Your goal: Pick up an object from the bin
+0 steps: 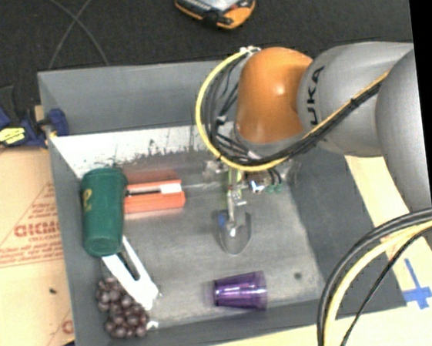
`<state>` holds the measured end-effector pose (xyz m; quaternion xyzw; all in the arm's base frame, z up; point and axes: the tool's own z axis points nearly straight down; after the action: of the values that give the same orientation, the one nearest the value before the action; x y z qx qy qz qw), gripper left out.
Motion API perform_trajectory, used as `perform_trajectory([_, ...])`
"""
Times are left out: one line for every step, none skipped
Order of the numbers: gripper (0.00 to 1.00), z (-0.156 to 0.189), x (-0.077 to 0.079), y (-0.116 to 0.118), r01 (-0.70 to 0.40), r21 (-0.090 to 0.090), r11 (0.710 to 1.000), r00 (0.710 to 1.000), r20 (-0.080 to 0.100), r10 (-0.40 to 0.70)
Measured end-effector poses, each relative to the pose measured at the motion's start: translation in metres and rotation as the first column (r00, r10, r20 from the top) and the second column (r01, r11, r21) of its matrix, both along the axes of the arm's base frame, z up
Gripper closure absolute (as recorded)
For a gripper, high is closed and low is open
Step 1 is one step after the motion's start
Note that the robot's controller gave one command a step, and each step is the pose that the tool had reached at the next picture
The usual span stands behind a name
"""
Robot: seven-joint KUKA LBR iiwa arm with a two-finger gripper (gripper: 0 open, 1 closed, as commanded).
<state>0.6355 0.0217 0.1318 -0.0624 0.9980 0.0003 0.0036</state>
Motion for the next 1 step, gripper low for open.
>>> perform_trajectory([0.0, -0.0246, 0.0005, -0.009, -0.027, -0.001, 1.0, 1.0, 0.004, 0.027])
